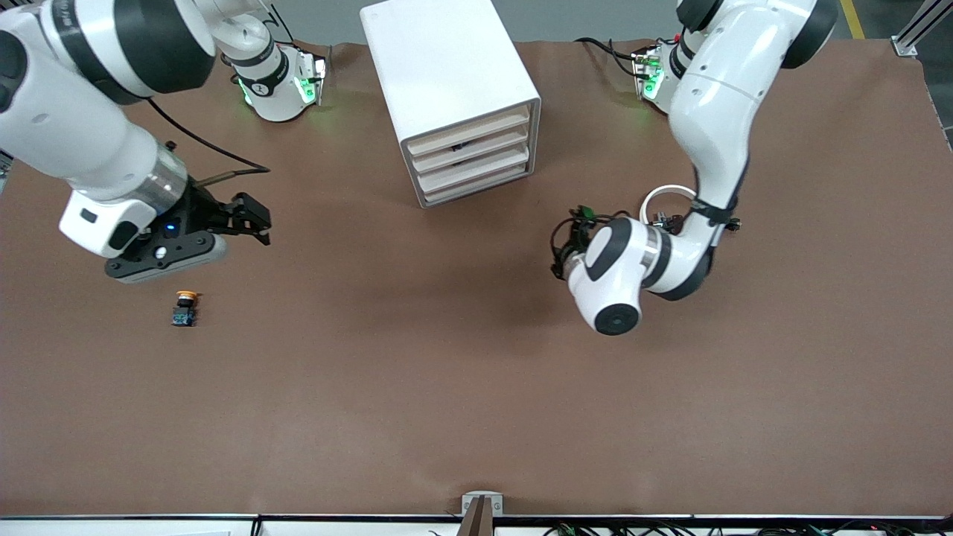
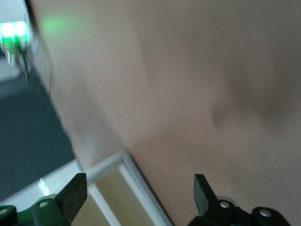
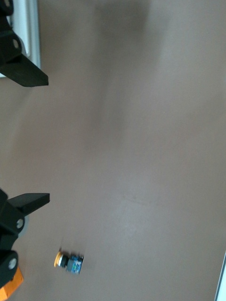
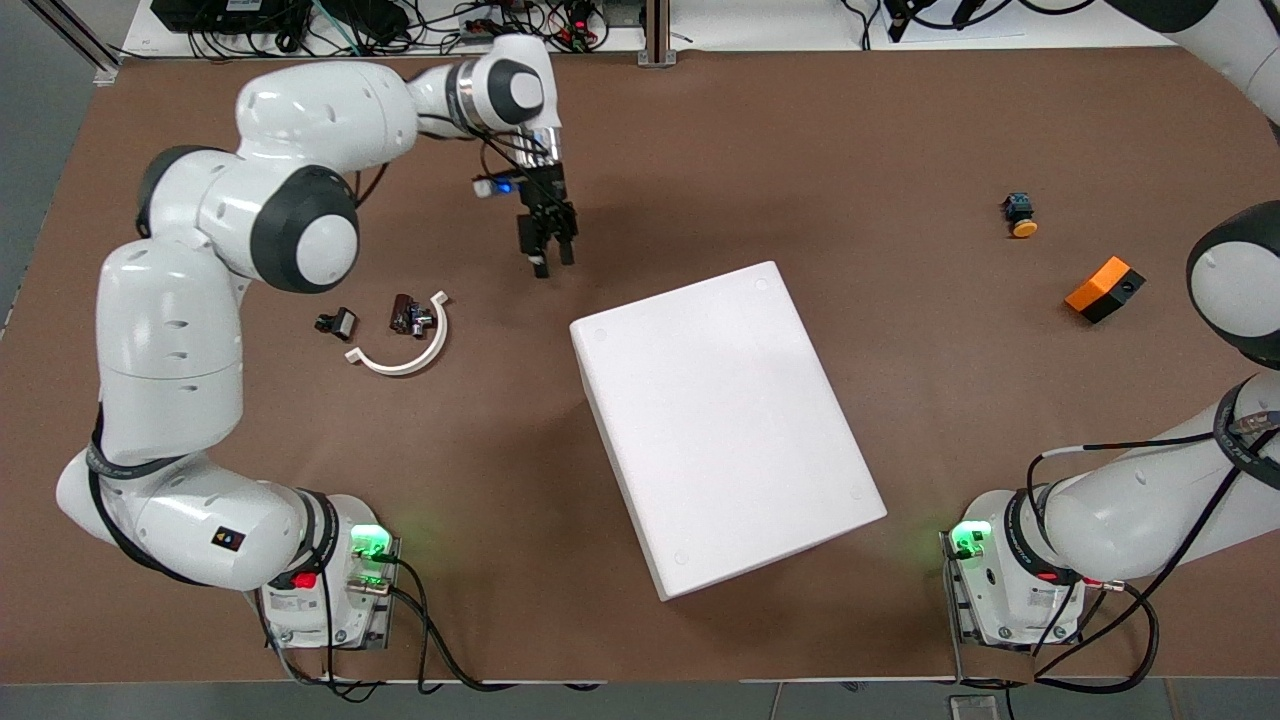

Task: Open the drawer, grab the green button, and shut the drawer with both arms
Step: 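Reach both grippers toward the white cabinet's drawer handle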

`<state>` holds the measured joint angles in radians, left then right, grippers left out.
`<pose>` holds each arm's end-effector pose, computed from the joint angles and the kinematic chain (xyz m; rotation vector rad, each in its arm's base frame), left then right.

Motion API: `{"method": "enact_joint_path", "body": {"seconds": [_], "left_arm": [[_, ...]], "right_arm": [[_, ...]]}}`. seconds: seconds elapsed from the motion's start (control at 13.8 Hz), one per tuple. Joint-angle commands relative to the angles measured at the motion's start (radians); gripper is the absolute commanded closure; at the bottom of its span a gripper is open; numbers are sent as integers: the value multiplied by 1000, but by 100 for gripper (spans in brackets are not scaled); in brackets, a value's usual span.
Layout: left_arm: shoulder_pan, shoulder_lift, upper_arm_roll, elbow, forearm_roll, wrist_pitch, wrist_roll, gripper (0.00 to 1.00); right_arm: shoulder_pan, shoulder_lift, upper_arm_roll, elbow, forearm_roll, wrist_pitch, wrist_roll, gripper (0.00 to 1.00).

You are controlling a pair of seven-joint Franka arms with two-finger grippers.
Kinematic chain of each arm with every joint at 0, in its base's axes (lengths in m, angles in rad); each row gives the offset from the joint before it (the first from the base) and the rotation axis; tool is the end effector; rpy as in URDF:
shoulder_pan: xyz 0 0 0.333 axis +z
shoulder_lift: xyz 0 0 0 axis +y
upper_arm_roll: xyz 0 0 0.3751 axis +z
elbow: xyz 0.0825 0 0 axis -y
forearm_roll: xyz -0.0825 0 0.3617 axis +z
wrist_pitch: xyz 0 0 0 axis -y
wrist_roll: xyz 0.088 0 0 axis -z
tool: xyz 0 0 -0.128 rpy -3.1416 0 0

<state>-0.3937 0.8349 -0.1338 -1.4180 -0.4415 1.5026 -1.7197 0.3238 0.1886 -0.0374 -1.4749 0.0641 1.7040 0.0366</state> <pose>0.5454 -0.3635 0.2251 -1.9612 -1.5583 1.0822 0.5845 0.1823 0.6106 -3.0560 -0.3737 -0.0477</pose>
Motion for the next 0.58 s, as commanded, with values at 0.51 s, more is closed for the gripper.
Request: {"method": "enact_joint_path", "body": {"seconds": [0.51], "left_arm": [[-103, 122, 8, 30, -379, -15, -432, 26]], "right_arm": [[145, 94, -10, 21, 0, 25, 435, 0]]}}
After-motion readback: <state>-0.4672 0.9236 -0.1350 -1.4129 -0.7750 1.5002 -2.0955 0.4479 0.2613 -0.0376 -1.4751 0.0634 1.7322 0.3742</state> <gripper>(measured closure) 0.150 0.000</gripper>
